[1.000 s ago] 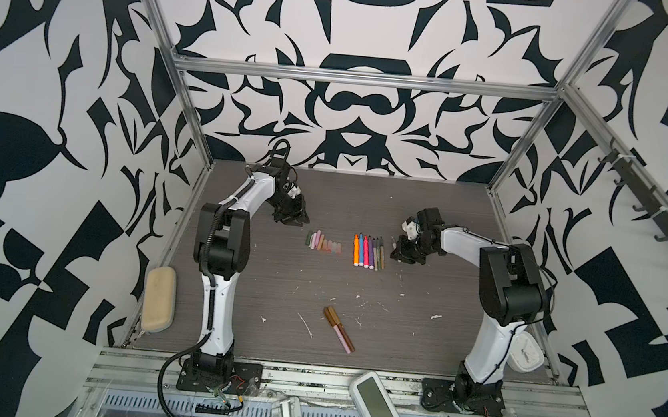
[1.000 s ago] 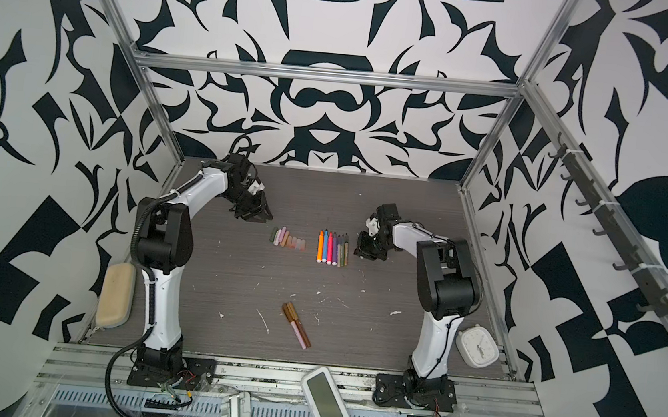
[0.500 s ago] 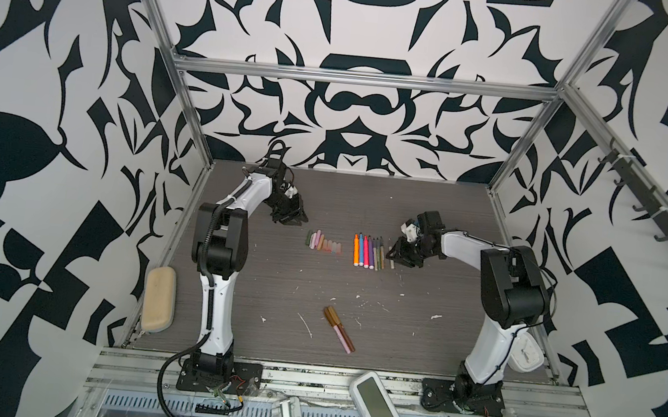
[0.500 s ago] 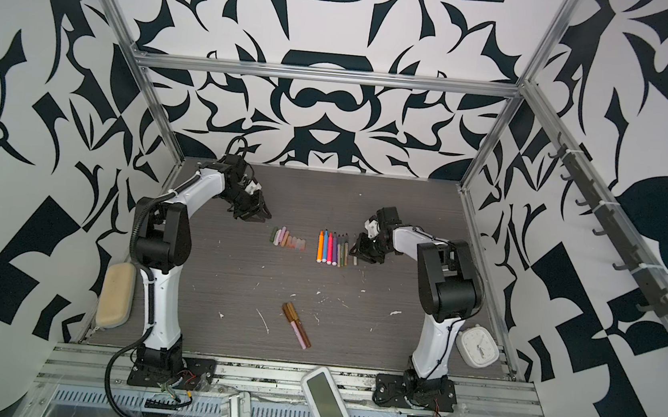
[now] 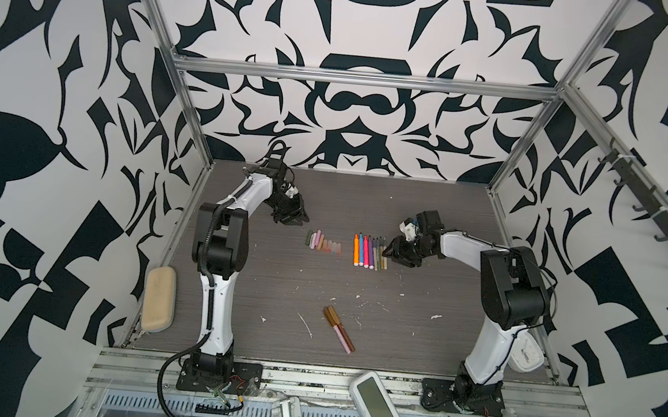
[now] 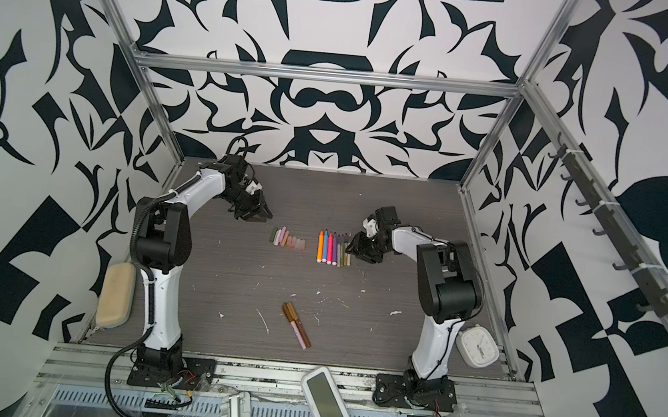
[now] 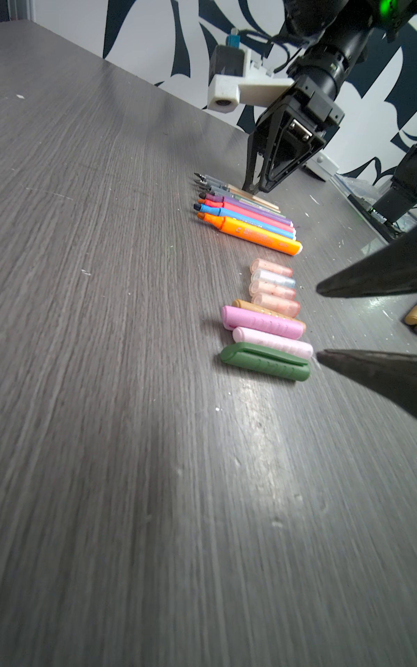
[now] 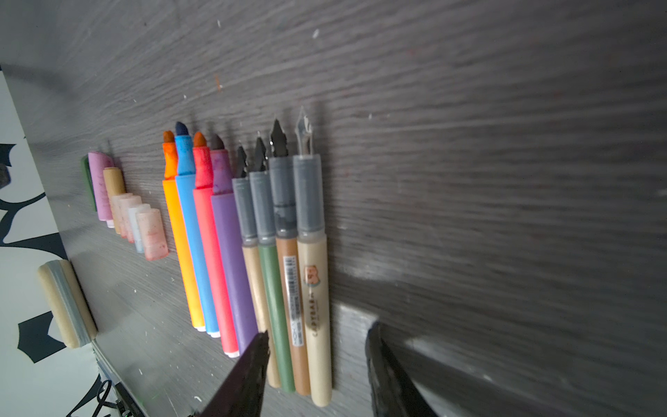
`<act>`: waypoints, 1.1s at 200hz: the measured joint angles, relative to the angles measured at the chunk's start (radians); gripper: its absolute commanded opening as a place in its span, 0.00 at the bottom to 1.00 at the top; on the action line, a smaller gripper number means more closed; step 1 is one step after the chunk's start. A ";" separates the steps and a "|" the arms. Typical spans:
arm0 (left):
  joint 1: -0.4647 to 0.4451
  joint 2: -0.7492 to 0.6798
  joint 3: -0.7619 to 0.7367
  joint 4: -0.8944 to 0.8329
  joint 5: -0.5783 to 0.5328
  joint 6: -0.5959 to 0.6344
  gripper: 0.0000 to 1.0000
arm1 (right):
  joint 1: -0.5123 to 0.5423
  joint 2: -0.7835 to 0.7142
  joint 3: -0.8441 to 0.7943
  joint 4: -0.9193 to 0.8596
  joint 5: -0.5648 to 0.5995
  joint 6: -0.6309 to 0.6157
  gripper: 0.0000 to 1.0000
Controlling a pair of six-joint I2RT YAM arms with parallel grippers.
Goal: Open the pen caps
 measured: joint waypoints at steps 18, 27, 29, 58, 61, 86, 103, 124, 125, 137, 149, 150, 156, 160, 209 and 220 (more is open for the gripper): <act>0.000 0.000 0.005 -0.001 0.008 -0.013 0.28 | 0.000 0.000 0.000 0.000 0.000 0.002 0.48; 0.000 0.002 0.016 -0.002 0.010 -0.019 0.27 | 0.000 0.000 0.000 0.001 0.000 0.005 0.48; 0.000 0.003 0.019 -0.002 0.011 -0.021 0.27 | 0.000 0.000 0.000 0.000 0.000 0.005 0.48; 0.000 0.037 0.109 -0.005 0.014 -0.043 0.18 | 0.000 -0.001 0.000 0.001 0.001 0.018 0.47; 0.000 0.043 0.119 -0.004 0.014 -0.050 0.17 | 0.000 -0.002 0.000 0.001 0.002 0.019 0.47; -0.007 0.098 0.179 -0.002 0.026 -0.071 0.11 | 0.000 -0.019 -0.011 -0.001 0.010 0.026 0.46; -0.015 0.143 0.214 0.000 0.042 -0.085 0.07 | 0.000 -0.043 -0.025 -0.002 0.013 0.028 0.46; -0.028 0.198 0.244 0.000 0.061 -0.091 0.07 | 0.000 -0.080 -0.040 -0.014 0.016 0.026 0.46; -0.029 0.201 0.246 -0.001 0.063 -0.091 0.07 | 0.000 -0.082 -0.040 -0.014 0.016 0.026 0.46; -0.037 0.231 0.264 0.000 0.069 -0.092 0.07 | 0.000 -0.107 -0.051 -0.022 0.020 0.023 0.46; -0.040 0.254 0.274 0.003 0.079 -0.092 0.07 | 0.000 -0.132 -0.063 -0.032 0.026 0.021 0.46; -0.041 0.256 0.275 0.003 0.080 -0.093 0.07 | 0.000 -0.135 -0.065 -0.034 0.026 0.020 0.46; -0.043 0.265 0.281 0.002 0.087 -0.092 0.07 | 0.000 -0.147 -0.071 -0.038 0.028 0.019 0.46; -0.045 0.271 0.283 0.003 0.092 -0.092 0.07 | 0.000 -0.156 -0.076 -0.043 0.030 0.019 0.46; -0.047 0.333 0.291 0.022 0.166 -0.069 0.03 | 0.000 -0.228 -0.091 -0.073 0.043 0.017 0.46; -0.046 0.340 0.281 0.034 0.187 -0.061 0.01 | -0.001 -0.234 -0.091 -0.077 0.044 0.016 0.46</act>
